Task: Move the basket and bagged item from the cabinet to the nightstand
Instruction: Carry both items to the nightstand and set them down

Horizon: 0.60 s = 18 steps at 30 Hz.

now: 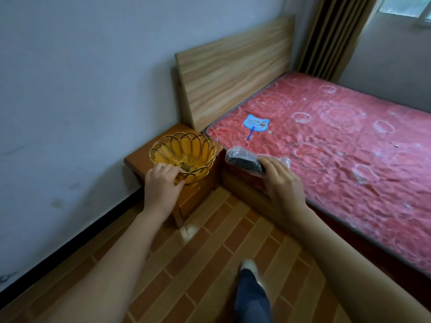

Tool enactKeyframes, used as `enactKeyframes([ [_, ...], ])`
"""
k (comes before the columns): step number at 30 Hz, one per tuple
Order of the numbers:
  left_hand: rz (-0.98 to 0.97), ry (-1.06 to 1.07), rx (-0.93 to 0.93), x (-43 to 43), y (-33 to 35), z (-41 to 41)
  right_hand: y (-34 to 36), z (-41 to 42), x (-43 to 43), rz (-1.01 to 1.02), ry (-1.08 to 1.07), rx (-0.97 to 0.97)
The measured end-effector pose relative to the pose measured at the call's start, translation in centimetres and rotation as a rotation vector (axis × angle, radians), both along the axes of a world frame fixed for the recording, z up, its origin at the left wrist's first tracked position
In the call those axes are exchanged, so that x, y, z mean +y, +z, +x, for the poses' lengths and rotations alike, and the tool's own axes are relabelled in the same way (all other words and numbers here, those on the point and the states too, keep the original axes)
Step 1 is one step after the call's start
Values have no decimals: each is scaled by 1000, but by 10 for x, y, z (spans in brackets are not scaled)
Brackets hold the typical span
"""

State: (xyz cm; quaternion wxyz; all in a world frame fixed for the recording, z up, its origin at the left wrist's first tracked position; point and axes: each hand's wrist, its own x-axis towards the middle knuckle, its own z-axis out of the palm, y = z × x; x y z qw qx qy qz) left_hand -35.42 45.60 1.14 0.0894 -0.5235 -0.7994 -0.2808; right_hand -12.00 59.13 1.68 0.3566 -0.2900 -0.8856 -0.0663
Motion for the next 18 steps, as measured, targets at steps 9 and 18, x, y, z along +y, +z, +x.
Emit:
enactKeyframes([
  [9,-10,252,-31,127,-1,-18,3,-51,157,-48,226,-59],
  [18,-75,428,-73,191,-11,-53,-20,-110,252,-141,347,-114],
])
